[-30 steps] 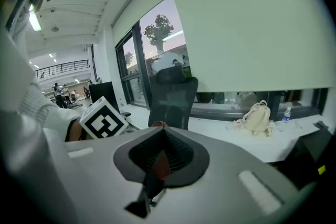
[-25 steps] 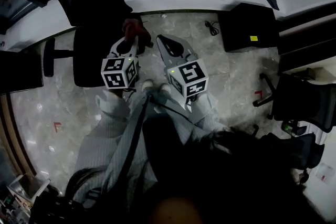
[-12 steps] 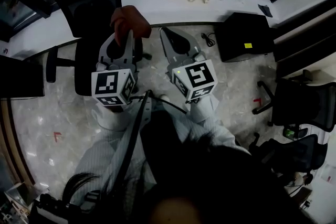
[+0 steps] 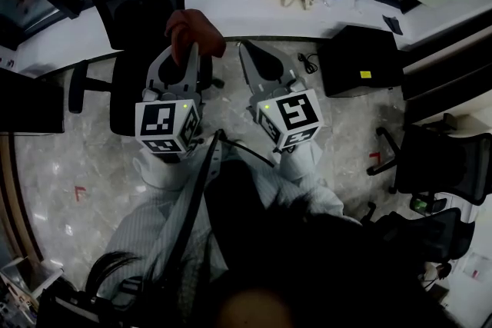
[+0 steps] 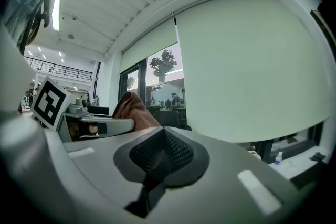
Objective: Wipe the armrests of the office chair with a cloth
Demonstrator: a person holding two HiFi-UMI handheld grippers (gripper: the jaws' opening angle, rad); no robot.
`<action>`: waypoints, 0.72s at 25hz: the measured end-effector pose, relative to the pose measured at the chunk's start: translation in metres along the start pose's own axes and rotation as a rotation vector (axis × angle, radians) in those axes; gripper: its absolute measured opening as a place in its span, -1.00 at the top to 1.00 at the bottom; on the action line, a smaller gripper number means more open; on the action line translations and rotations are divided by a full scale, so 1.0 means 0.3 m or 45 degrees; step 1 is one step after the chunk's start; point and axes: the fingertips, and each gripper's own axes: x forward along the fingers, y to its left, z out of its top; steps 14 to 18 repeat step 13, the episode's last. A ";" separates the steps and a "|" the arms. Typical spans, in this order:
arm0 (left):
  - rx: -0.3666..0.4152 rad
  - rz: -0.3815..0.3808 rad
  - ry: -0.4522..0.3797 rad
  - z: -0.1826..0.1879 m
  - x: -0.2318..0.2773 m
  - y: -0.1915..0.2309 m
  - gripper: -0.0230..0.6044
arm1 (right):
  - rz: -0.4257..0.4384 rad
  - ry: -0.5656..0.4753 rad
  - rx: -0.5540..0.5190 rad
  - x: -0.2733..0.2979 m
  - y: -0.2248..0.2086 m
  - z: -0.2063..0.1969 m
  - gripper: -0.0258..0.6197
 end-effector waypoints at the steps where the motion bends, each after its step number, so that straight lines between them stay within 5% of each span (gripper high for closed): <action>1: -0.001 0.000 0.002 0.000 0.000 0.003 0.79 | 0.003 0.000 -0.002 0.003 0.004 0.001 0.92; 18: 0.034 -0.023 0.027 -0.001 -0.006 0.001 0.79 | -0.004 0.013 0.005 0.006 0.001 -0.012 0.92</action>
